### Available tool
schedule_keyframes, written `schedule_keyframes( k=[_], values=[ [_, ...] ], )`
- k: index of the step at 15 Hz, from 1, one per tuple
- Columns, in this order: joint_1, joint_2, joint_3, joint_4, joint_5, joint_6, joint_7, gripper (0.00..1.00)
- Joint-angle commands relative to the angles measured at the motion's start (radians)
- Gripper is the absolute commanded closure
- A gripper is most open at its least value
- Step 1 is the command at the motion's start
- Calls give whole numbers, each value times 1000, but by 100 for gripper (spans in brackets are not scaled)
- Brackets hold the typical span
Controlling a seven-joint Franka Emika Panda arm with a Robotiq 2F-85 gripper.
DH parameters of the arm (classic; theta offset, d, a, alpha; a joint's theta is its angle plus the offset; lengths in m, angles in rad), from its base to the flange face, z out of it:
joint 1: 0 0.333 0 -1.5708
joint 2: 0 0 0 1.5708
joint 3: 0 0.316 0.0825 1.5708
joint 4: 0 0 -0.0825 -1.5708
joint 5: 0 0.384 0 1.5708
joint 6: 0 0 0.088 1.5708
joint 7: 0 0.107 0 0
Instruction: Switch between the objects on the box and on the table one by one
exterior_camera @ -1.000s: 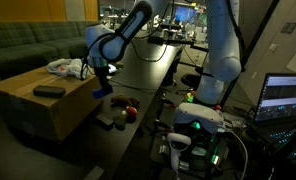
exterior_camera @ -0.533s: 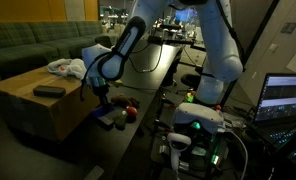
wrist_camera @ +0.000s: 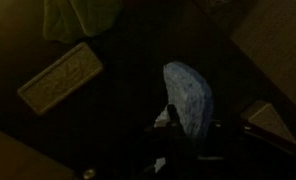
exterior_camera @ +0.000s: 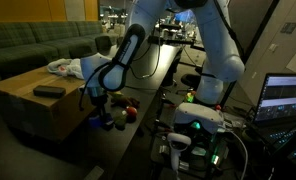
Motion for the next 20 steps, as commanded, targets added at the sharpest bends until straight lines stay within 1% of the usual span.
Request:
schedule_keyframes(
  k=[1,4,5,7,8,13,15,16,20],
  values=[
    [57,26,-20,-26,-5,78,96,90],
    [110,61,-41,-32,-14,122,175,88],
    [115,72,-38,-26,-3,126,189,87],
    [136,90,-54,-19,-1,154,233,61],
    [143,100,-62,-12,5,164,257,56],
    [174,112,-125,11,2,200,351,16],
    [187,112,-157,12,-3,208,386,2],
    [195,107,-178,7,-8,212,405,0],
    [214,118,-240,4,-16,233,459,0]
  ],
)
